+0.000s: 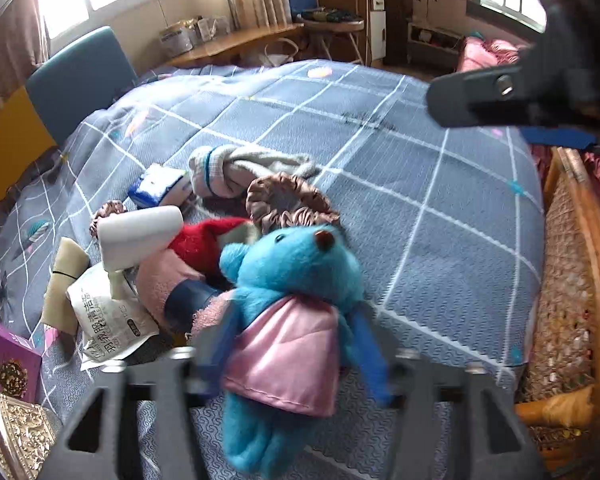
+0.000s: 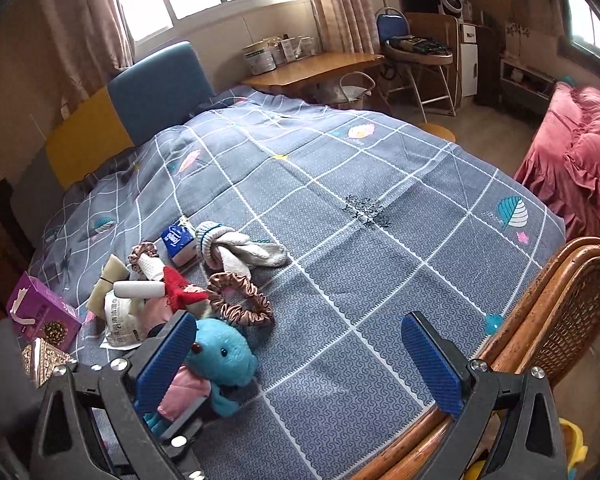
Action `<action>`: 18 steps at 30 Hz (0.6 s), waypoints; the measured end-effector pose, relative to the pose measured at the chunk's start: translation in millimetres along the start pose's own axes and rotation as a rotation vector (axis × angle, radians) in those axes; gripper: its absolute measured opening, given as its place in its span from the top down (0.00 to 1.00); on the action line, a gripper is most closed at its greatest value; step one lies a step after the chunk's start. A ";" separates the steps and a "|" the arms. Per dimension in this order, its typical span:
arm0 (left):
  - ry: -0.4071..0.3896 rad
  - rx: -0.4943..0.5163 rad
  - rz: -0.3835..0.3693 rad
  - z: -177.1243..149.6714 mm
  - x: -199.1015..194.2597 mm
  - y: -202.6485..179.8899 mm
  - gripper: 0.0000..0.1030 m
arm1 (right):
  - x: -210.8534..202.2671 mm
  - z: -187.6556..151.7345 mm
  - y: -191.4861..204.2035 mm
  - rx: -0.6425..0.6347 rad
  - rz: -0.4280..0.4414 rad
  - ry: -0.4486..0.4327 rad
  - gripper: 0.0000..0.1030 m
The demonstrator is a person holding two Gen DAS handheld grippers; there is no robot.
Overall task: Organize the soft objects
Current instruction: 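Reach the left gripper to the blue teddy bear and grasp it, then carry the teddy bear with the left gripper into the gold tray while the right gripper grasps the scrunchie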
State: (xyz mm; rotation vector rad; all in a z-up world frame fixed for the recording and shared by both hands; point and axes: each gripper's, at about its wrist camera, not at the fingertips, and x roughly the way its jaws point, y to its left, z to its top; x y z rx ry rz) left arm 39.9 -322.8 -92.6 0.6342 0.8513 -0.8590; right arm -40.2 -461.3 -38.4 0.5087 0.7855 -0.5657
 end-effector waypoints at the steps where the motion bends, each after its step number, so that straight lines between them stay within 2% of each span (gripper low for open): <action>1: 0.001 -0.001 -0.005 -1.9 1.7 1.3 0.64 | 2.5 0.5 -2.4 0.003 -0.010 0.004 0.00; 3: -0.031 0.009 -0.042 -6.6 -2.8 3.9 0.75 | 5.6 0.8 -7.8 0.020 0.014 0.016 0.00; 5: -0.090 -0.032 -0.058 -10.8 -15.4 11.0 0.76 | 6.3 2.1 -9.0 0.021 0.003 0.007 0.00; 8: -0.179 -0.157 -0.103 -20.2 -46.6 33.6 0.76 | 4.1 5.8 -9.1 0.024 0.007 -0.010 0.00; 10: -0.235 -0.195 -0.102 -29.9 -67.5 45.5 0.76 | 5.1 9.1 -6.5 0.018 0.015 -0.005 0.00; 14: -0.242 -0.235 -0.074 -56.2 -90.6 60.7 0.76 | 12.8 15.4 9.0 -0.013 0.055 0.030 0.00; 18: -0.167 -0.265 -0.036 -87.8 -90.9 65.1 0.76 | 37.2 19.8 38.2 -0.075 0.089 0.128 0.00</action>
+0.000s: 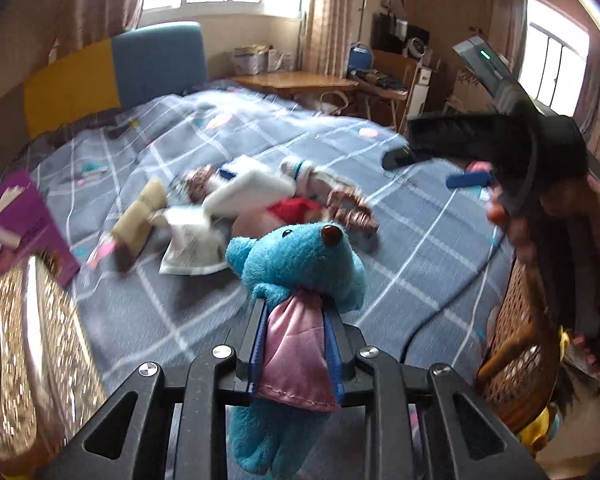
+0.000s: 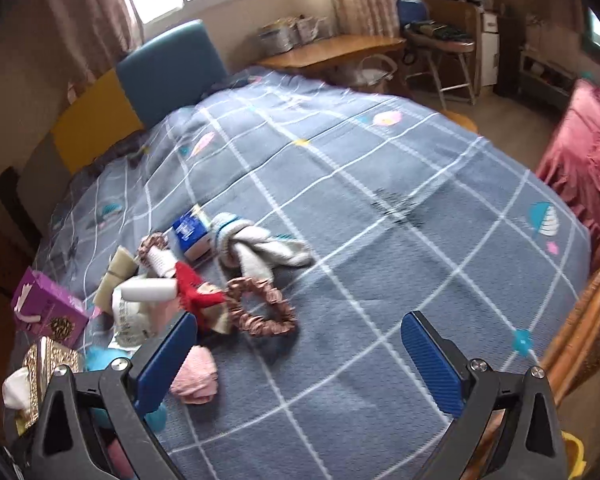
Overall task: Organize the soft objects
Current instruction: 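Carry the teddy bear with the left gripper into the gold tray while the right gripper grasps the scrunchie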
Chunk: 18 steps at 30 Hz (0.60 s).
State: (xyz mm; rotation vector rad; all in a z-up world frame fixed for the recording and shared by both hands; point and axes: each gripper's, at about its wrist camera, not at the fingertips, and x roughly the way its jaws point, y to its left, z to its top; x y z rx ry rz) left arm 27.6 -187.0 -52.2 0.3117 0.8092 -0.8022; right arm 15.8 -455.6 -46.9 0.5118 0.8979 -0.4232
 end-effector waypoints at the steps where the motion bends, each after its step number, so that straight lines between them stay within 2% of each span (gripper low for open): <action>1: 0.018 0.006 0.020 -7.8 2.0 0.8 0.76 | 10.6 2.8 9.8 -0.036 -0.003 0.036 0.01; 6: 0.130 -0.025 0.068 -37.3 29.7 8.7 0.74 | 70.0 8.1 45.9 -0.215 -0.092 0.206 0.07; 8: 0.113 -0.033 0.079 -42.1 31.2 10.1 0.74 | 90.3 6.9 51.1 -0.247 -0.157 0.240 0.17; 9: 0.111 -0.023 0.088 -42.7 31.8 8.5 0.74 | 98.6 5.5 51.3 -0.256 -0.183 0.254 0.33; 10: 0.111 -0.008 0.102 -43.5 33.1 6.2 0.73 | 105.6 3.7 49.2 -0.250 -0.197 0.266 0.60; 11: 0.113 -0.001 0.105 -43.5 34.4 5.9 0.73 | 110.1 1.7 44.4 -0.229 -0.199 0.278 0.73; 12: 0.115 0.002 0.107 -43.9 34.7 5.0 0.74 | 112.3 -0.2 39.6 -0.210 -0.194 0.280 0.81; 15: 0.089 -0.014 0.087 -38.7 25.9 6.0 0.79 | 106.8 0.7 32.7 -0.169 -0.151 0.266 0.83; 18: 0.027 -0.018 0.087 -22.8 2.7 5.6 0.79 | 108.0 0.5 26.2 -0.133 -0.133 0.286 0.83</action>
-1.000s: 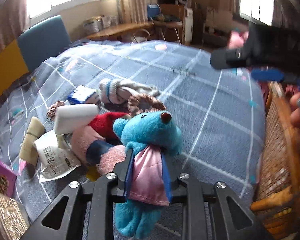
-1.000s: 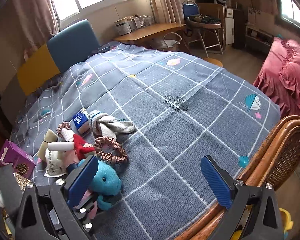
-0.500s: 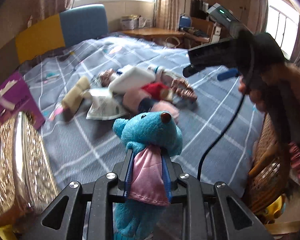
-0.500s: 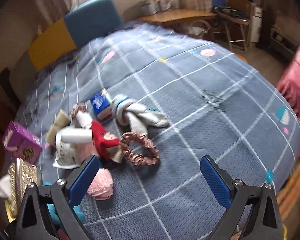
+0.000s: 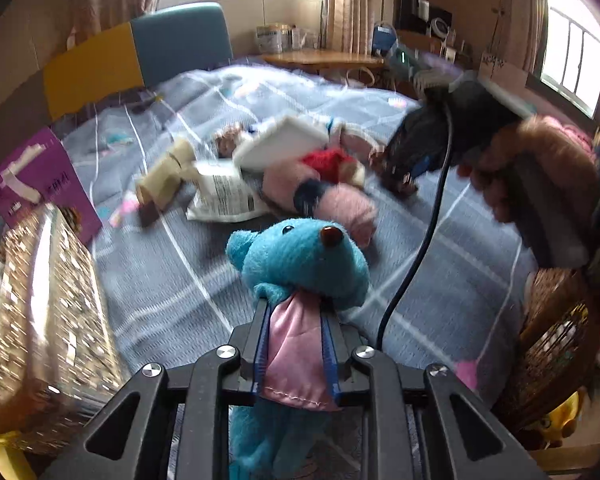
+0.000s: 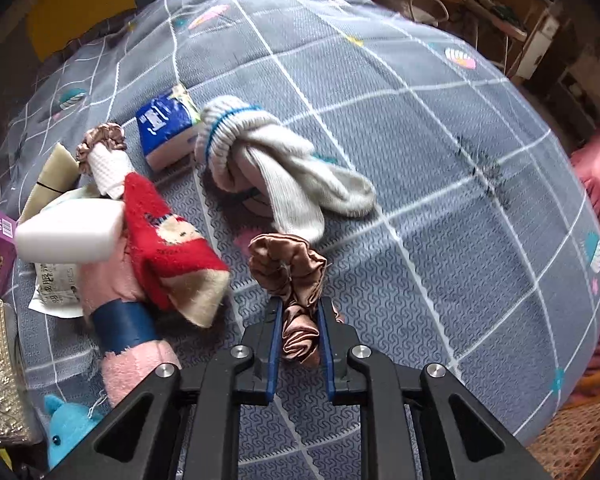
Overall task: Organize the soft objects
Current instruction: 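Carry the teddy bear with the left gripper into the gold tray while the right gripper grasps the scrunchie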
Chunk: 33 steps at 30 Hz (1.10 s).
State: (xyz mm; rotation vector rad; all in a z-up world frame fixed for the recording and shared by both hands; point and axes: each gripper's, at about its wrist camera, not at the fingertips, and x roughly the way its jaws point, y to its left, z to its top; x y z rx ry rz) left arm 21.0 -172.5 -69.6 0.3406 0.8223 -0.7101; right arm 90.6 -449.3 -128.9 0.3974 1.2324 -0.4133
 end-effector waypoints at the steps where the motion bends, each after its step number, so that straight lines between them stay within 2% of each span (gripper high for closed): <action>1: -0.016 -0.015 -0.008 8.7 -8.6 3.3 0.79 | -1.0 0.4 -1.7 0.008 0.007 -0.001 0.84; 6: -0.093 -0.083 -0.015 66.6 -46.0 31.6 0.79 | -8.8 -0.4 -12.4 0.043 0.024 -0.013 0.84; 8: -0.136 -0.118 0.012 94.5 -59.7 51.5 0.78 | -11.6 -0.7 -13.8 0.042 0.030 -0.019 0.84; 11: -0.209 -0.207 0.117 129.4 -79.5 100.1 0.78 | -16.2 0.9 -15.3 0.030 0.033 -0.025 0.84; 14: -0.253 -0.355 0.231 131.4 -100.3 165.4 0.78 | -17.3 -0.1 -14.1 0.022 0.032 -0.021 0.84; 17: -0.262 -0.491 0.382 101.2 -124.2 223.4 0.78 | -16.3 -3.2 -11.1 0.006 0.029 -0.019 0.84; 19: -0.252 -0.596 0.462 63.5 -139.6 258.8 0.78 | -12.9 -3.1 -6.7 -0.007 0.024 -0.019 0.84; 21: -0.223 -0.676 0.514 23.1 -147.3 281.9 0.78 | -9.1 -2.5 -2.0 -0.017 0.017 -0.019 0.84; 23: -0.178 -0.744 0.533 -19.0 -148.0 294.9 0.78 | -7.5 -2.8 1.4 -0.025 0.009 -0.019 0.84; 25: -0.129 -0.799 0.540 -54.9 -144.6 304.4 0.77 | -5.0 -2.9 6.4 -0.037 -0.002 -0.018 0.84; 28: -0.070 -0.864 0.492 -96.6 -129.7 305.6 0.76 | -2.3 -4.9 15.8 -0.064 -0.029 -0.022 0.84; 33: -0.029 -0.892 0.407 -130.2 -106.0 289.0 0.70 | -0.6 -9.9 35.8 -0.116 -0.079 -0.029 0.84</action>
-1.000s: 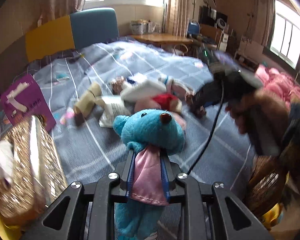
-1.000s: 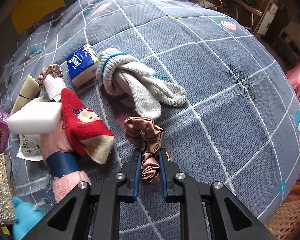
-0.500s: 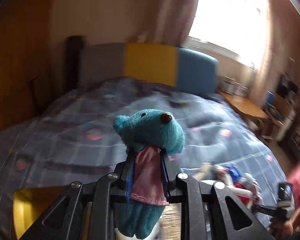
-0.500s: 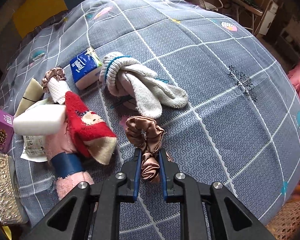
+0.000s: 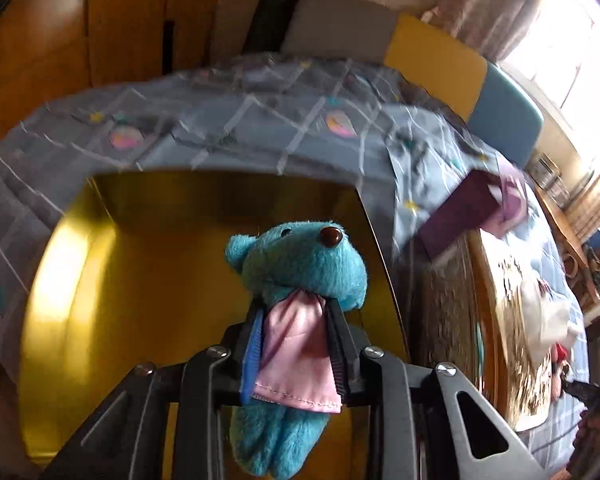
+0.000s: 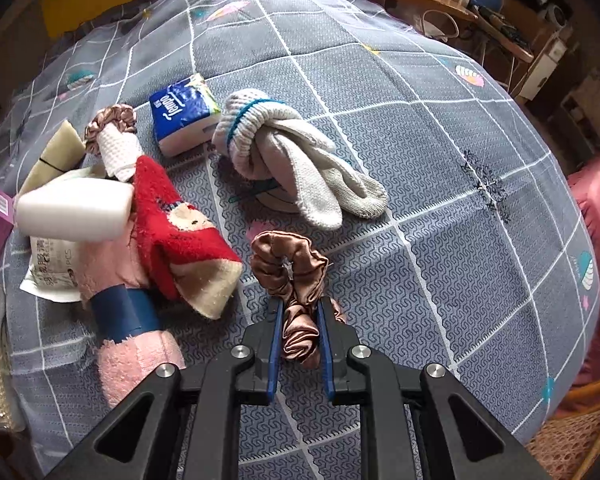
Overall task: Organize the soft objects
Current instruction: 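Carry the teddy bear with the left gripper into the gold tray while the right gripper grasps the scrunchie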
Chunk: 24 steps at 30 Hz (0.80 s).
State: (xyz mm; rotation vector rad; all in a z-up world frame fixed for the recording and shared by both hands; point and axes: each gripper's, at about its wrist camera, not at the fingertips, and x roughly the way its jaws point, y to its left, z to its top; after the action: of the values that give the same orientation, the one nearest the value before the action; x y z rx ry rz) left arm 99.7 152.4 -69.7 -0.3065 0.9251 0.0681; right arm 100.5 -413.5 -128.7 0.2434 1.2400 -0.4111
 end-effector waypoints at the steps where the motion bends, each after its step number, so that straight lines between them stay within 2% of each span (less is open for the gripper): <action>1: 0.010 0.000 -0.008 -5.7 3.4 1.6 0.68 | -0.9 -1.8 3.7 -0.007 0.000 0.000 0.85; 4: 0.037 -0.005 -0.041 -12.7 12.2 -2.8 0.65 | -6.7 -10.1 16.2 -0.031 0.012 0.003 0.88; 5: 0.032 -0.002 -0.042 -15.0 7.3 -5.2 0.60 | -11.0 -14.3 19.3 -0.038 0.014 0.000 0.88; 11: -0.017 0.046 -0.026 -24.9 -12.5 -10.9 0.60 | -34.2 -30.1 31.1 -0.055 0.050 -0.044 0.91; 19: -0.069 0.095 -0.018 -33.1 -37.5 -16.0 0.60 | -60.5 -36.0 16.6 -0.017 0.193 -0.087 0.91; 24: -0.076 0.122 0.003 -41.5 -46.4 -19.5 0.60 | -78.6 -30.3 29.3 -0.048 0.267 -0.118 0.91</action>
State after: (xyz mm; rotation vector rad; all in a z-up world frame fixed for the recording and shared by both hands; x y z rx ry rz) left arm 43.2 125.2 -51.6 -0.1883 0.8503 0.0256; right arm 66.1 -361.7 -64.8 0.3344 1.0826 -0.1627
